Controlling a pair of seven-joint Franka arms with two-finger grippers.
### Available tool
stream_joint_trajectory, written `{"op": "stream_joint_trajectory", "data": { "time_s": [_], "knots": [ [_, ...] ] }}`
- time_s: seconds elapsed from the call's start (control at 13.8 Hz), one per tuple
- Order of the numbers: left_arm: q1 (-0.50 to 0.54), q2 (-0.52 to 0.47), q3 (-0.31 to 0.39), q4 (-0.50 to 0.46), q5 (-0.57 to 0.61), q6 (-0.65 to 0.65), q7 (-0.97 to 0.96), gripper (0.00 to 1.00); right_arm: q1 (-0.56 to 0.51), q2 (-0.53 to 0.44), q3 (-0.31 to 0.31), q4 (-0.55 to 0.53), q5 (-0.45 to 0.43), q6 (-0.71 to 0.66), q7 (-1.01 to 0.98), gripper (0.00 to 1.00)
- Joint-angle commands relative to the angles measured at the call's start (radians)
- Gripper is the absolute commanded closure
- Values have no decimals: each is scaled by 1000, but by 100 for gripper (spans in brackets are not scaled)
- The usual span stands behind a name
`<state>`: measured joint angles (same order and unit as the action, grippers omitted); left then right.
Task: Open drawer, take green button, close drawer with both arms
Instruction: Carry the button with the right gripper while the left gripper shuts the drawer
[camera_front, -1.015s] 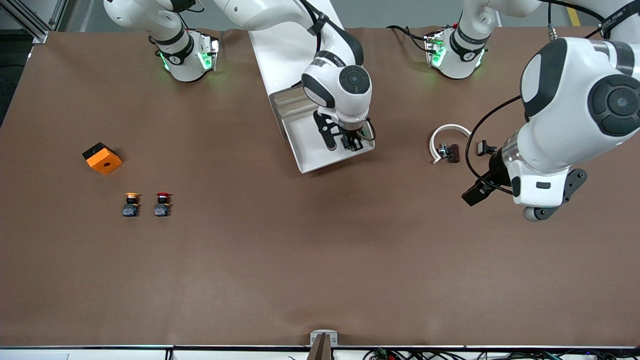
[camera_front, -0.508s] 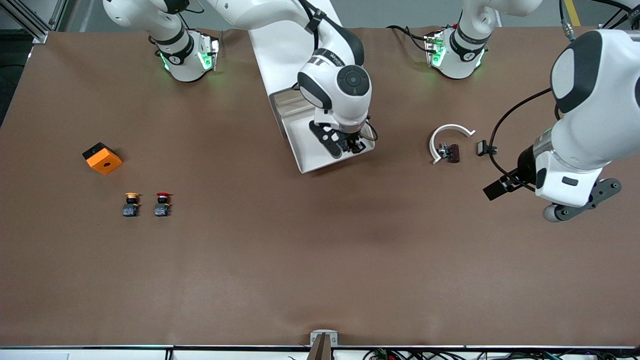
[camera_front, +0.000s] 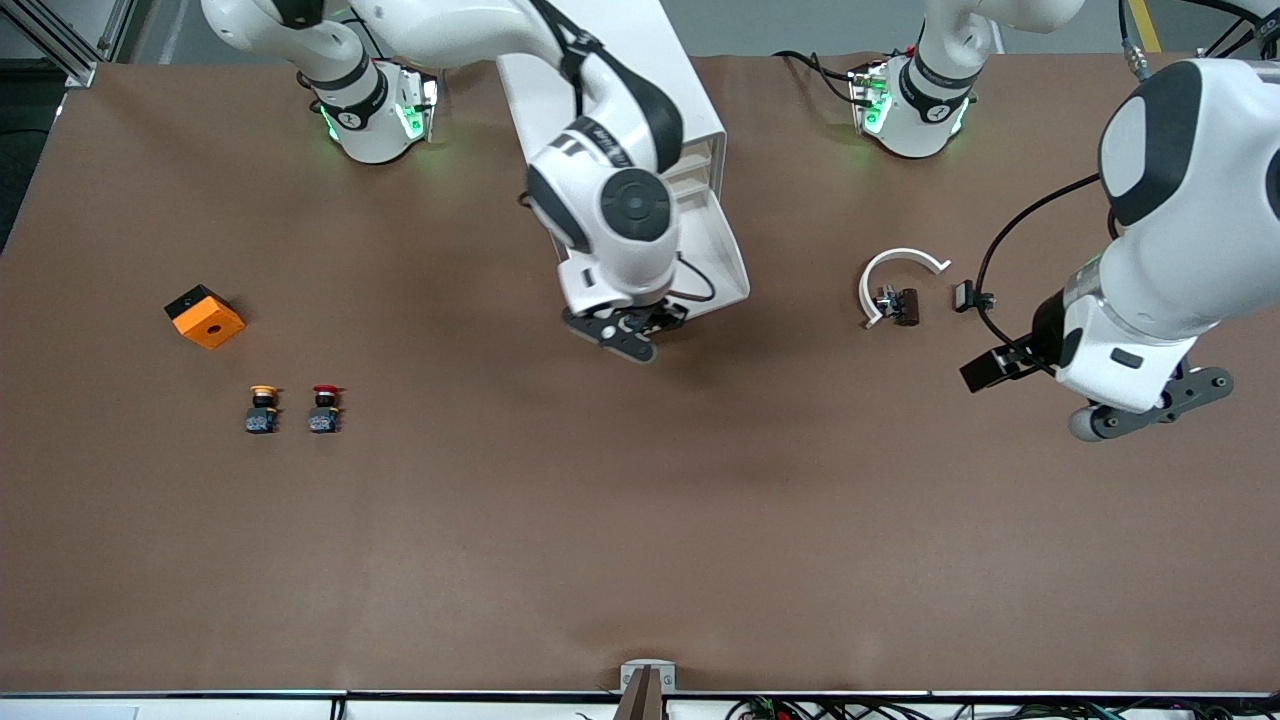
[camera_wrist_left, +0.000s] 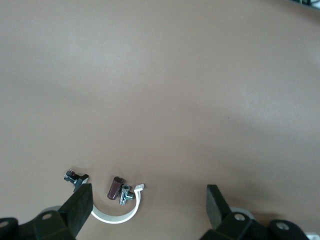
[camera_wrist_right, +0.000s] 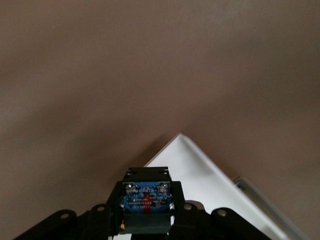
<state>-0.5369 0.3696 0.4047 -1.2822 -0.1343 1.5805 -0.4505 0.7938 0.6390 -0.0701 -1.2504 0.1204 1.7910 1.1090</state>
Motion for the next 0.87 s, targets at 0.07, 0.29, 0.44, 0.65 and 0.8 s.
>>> {"op": "stream_joint_trajectory", "data": {
  "time_s": [0.07,0.29,0.44,0.65,0.8],
  "knots": [
    [-31,-1,-67,-132,6,120,15,0,-106,-77,12,-20,12,-86,-246,100],
    [-44,21,-147,-248,4,275,-25,0,-177,-116,10,-33,10,-119,-386,100],
    [-64,75,-196,-287,4,361,-75,0,-221,-134,9,-34,7,-136,-478,100],
    [-78,172,-271,-284,-17,397,-210,0,-278,-153,9,-52,2,-147,-590,100],
    [-84,231,-322,-283,-21,412,-269,0,-309,-171,9,-92,2,-137,-653,100]
  ]
}}
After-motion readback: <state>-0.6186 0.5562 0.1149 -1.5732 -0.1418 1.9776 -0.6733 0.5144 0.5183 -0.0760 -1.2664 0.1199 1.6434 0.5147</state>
